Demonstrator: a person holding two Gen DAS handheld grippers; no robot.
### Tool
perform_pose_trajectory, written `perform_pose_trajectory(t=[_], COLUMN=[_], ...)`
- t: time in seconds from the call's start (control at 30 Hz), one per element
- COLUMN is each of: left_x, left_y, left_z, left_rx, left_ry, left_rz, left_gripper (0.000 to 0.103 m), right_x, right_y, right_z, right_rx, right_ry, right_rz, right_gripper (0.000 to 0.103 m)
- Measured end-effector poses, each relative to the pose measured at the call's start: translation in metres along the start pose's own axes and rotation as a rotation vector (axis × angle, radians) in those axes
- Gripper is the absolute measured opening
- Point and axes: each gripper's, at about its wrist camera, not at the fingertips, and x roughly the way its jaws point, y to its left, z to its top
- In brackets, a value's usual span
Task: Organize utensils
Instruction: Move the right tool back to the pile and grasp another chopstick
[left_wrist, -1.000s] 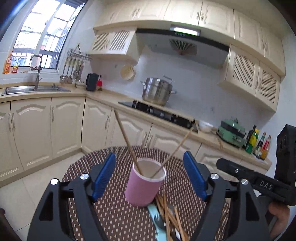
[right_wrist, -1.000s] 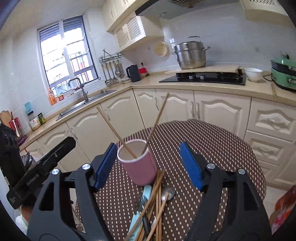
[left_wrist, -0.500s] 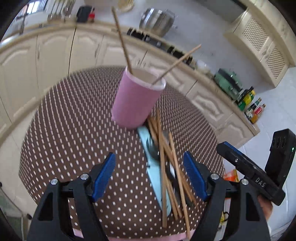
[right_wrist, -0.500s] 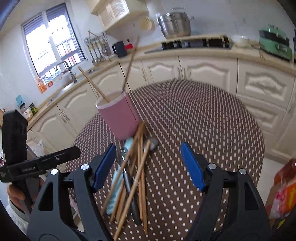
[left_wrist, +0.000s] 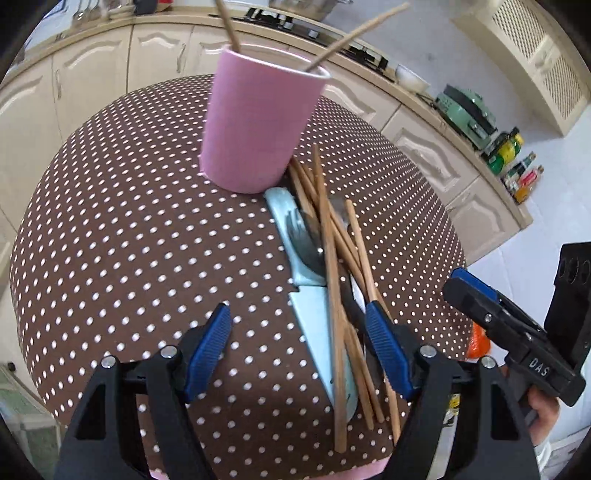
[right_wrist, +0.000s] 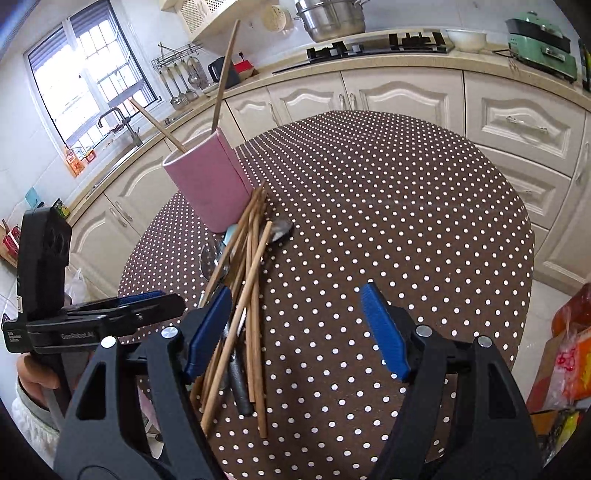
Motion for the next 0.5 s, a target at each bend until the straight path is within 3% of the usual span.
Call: perform_pose_trajectory(t=[0.07, 0.2, 0.37, 0.5], left_x=[0.007, 0.02, 0.033, 0.025], left_y=[-0.011, -0.03, -0.039, -0.037], left_z=[0.005, 0.015, 0.021, 0.02], left_rx=[0.03, 0.088, 0.099, 0.077], left_ry=[0.003, 0.032, 0.062, 0.039], left_rz=[0.008, 0.028, 0.021, 0.002], left_gripper=[0.062, 0.051, 0.013, 0.006], right_x=[0.002, 0.005, 0.01, 0.02], right_y=[-0.002, -0.005, -0.005, 0.001], right_z=[-0.001, 0.0, 0.001, 0.006], right_rx=[0.006, 0.008, -0.001, -0.02], right_ry=[0.008, 0.022, 0.045, 0.075], right_rz=[0.001, 0.001, 0.01, 0.022], right_gripper=[0.072, 0.072, 0.072, 0.072])
